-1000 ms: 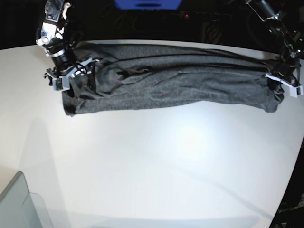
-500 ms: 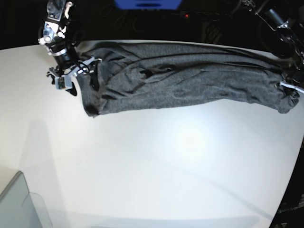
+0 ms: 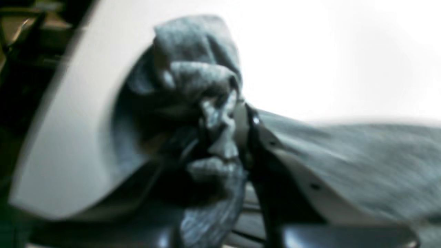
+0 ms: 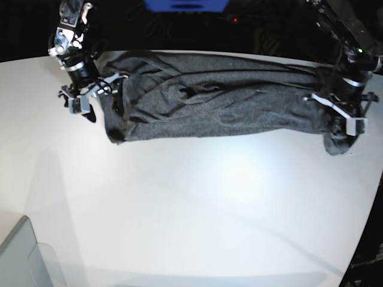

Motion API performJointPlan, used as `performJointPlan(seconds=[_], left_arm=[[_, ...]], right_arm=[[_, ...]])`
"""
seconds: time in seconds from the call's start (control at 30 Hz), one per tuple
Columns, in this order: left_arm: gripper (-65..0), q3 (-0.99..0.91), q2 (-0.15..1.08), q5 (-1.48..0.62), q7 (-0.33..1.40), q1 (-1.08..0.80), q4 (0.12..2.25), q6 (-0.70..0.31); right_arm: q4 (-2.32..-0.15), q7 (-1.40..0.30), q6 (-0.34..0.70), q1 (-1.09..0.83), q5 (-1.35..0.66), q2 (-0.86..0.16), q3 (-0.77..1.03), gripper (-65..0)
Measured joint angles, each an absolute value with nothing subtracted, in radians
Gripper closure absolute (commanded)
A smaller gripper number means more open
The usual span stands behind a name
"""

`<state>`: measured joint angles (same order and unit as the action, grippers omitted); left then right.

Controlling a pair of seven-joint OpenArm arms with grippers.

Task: Layout the t-shirt on the table in an organized manner, then fold the t-shirt properly
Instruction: 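Fold the shirt end with the left gripper toward the right gripper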

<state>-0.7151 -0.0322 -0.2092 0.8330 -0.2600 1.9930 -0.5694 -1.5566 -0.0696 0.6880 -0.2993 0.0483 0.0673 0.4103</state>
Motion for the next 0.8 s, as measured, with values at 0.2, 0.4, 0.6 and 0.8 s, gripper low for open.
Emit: performJointPlan(seconds=[0.2,0.4,0.6,0.8], left_arm=[[-0.2,-0.519,-0.031,-0.185,0.828,-0.322,1.991,-0.556],[-0.2,-0.341,-0.033,-0.184,0.838,-0.352,1.991,-0.553],[-0.2,-0.190,-0.029,-0.172,0.838,-0.351,1.990,-0.552],[-0.2,-0.043,-0.028,-0.055,0.832,-0.349,1.982,-0.548]], right_arm=[[-1.557,-0.070,0.688,-0.297,0.049,0.068,0.426,-46.2],[-1.557,-0.070,0.688,-0.297,0.049,0.067,0.436,-46.2],[-1.557,-0.070,0.688,-0.297,0.049,0.067,0.436,-46.2],[-1.557,-0.070,0.688,-0.297,0.048,0.067,0.436,-46.2]])
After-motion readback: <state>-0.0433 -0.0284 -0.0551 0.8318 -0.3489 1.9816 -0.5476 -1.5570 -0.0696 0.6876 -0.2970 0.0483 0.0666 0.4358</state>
